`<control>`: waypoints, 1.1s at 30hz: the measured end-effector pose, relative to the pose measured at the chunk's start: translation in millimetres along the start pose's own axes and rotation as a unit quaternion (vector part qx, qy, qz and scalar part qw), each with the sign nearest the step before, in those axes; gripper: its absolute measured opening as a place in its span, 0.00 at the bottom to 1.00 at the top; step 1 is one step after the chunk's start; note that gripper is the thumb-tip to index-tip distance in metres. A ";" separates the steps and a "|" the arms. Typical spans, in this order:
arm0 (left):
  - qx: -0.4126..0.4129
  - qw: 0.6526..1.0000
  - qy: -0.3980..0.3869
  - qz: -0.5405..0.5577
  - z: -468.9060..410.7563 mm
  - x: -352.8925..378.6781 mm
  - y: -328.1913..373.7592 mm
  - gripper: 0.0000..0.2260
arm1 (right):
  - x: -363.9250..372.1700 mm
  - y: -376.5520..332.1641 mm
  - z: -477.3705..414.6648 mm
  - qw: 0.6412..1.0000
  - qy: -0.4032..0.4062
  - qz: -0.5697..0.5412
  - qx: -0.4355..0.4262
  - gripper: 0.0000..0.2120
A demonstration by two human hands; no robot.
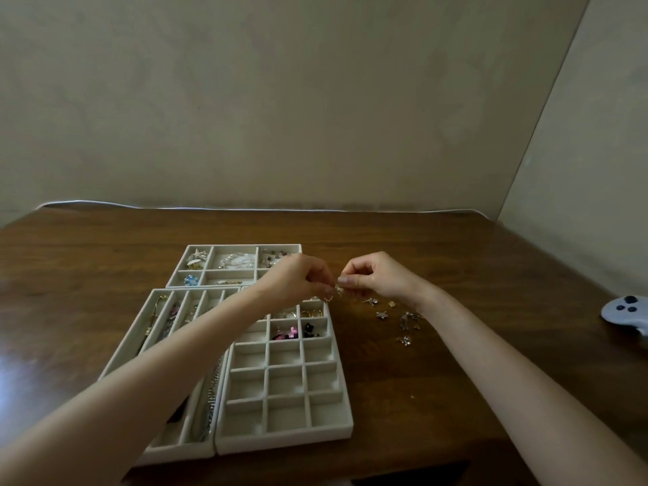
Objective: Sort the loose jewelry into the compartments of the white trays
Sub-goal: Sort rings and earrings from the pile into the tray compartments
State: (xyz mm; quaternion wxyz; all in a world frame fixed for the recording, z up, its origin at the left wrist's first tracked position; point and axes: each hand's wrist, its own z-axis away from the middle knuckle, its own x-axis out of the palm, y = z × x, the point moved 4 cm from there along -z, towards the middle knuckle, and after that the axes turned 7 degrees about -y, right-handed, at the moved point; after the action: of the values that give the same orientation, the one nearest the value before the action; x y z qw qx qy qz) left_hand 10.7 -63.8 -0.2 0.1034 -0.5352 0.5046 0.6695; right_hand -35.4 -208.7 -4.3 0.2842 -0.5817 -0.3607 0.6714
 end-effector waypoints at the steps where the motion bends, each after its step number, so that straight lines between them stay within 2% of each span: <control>1: -0.002 1.000 -0.002 -0.003 5.1 -2.1 -4.2 0.02 | 6.1 -2.9 -2.2 1.000 -0.009 0.012 0.001 0.04; 8: -0.012 0.999 -0.043 -0.011 46.9 -16.8 -26.4 0.02 | 43.5 -15.7 -11.9 0.997 -0.065 0.039 -0.017 0.03; 20: -0.054 0.993 -0.045 -0.091 74.7 -37.8 -45.0 0.04 | 61.8 -33.5 -19.0 0.995 -0.060 0.056 -0.051 0.05; 27: -0.062 0.971 -0.110 -0.202 74.8 -25.5 -45.6 0.02 | 65.9 -36.8 -20.1 0.996 -0.060 0.052 -0.046 0.05; 33: -0.056 0.943 -0.092 -0.314 70.0 -17.5 -38.3 0.04 | 66.0 -41.2 -21.3 0.997 -0.044 0.041 -0.053 0.04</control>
State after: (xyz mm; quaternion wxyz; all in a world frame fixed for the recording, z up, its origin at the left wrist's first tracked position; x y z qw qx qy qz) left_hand 0.9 16.2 -13.2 0.3242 -0.6075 0.2615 0.6764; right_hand -26.6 -128.8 -10.1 0.2088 -0.5800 -0.3838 0.6876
